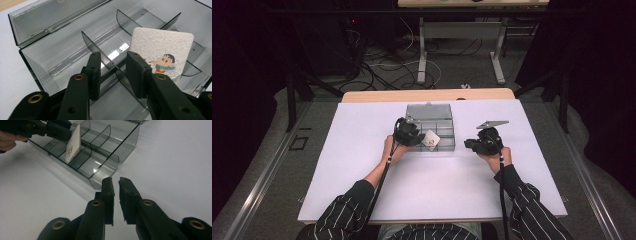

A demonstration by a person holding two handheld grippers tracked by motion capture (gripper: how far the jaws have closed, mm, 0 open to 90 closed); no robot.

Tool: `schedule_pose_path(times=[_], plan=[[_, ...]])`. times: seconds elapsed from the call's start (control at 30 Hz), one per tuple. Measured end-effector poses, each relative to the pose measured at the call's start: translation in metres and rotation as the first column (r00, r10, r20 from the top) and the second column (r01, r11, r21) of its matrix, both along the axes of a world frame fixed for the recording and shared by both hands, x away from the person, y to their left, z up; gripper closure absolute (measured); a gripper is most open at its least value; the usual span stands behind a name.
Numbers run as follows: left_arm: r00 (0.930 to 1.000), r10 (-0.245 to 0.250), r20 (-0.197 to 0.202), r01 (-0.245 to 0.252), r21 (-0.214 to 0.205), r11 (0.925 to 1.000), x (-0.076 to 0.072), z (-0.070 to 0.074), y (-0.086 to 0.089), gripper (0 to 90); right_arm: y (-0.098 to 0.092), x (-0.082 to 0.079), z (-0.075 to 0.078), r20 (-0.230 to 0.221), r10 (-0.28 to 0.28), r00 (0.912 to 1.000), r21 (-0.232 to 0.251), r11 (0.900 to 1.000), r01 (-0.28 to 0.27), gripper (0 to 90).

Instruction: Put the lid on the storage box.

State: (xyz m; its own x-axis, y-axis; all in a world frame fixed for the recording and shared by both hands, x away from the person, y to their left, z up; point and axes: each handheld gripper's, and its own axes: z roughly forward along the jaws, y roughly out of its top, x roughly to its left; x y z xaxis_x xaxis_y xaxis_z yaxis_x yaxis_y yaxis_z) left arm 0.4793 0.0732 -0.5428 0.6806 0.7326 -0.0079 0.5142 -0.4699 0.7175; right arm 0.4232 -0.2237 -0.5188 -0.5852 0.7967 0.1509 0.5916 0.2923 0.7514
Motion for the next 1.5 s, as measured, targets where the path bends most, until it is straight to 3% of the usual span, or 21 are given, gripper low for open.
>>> schedule_pose_path(times=[0.13,0.4,0.57,1.1,1.33,1.5], plan=[[1.0,0.0,0.001,0.0,0.001,1.0,0.0,0.0,0.0,65.4,0.005,0.013,0.001,0.018,-0.008,0.9998,-0.004,1.0,0.008,90.0],[1.0,0.0,0.001,0.0,0.0,1.0,0.0,0.0,0.0,65.5,0.013,0.041,0.002,0.027,-0.06,0.9978,-0.005,0.9982,0.06,90.0],[1.0,-0.001,0.001,0.001,0.0,1.0,0.0,0.0,0.0,65.5,0.019,0.056,-0.002,0.008,-0.093,0.9956,0.0,0.9957,0.093,90.0],[1.0,-0.005,0.005,0.005,0.003,1.0,0.0,0.0,0.0,65.5,0.035,0.099,-0.008,0.01,-0.154,0.988,-0.025,0.9877,0.154,90.0],[1.0,-0.006,0.002,0.006,0.005,1.0,0.0,0.0,0.0,65.6,0.044,0.116,-0.015,-0.027,-0.19,0.9814,-0.037,0.9813,0.189,90.0],[1.0,-0.009,-0.004,0.009,-0.002,1.0,0.0,0.0,0.001,65.5,0.047,0.127,-0.024,-0.053,-0.233,0.971,-0.041,0.972,0.231,90.0]])
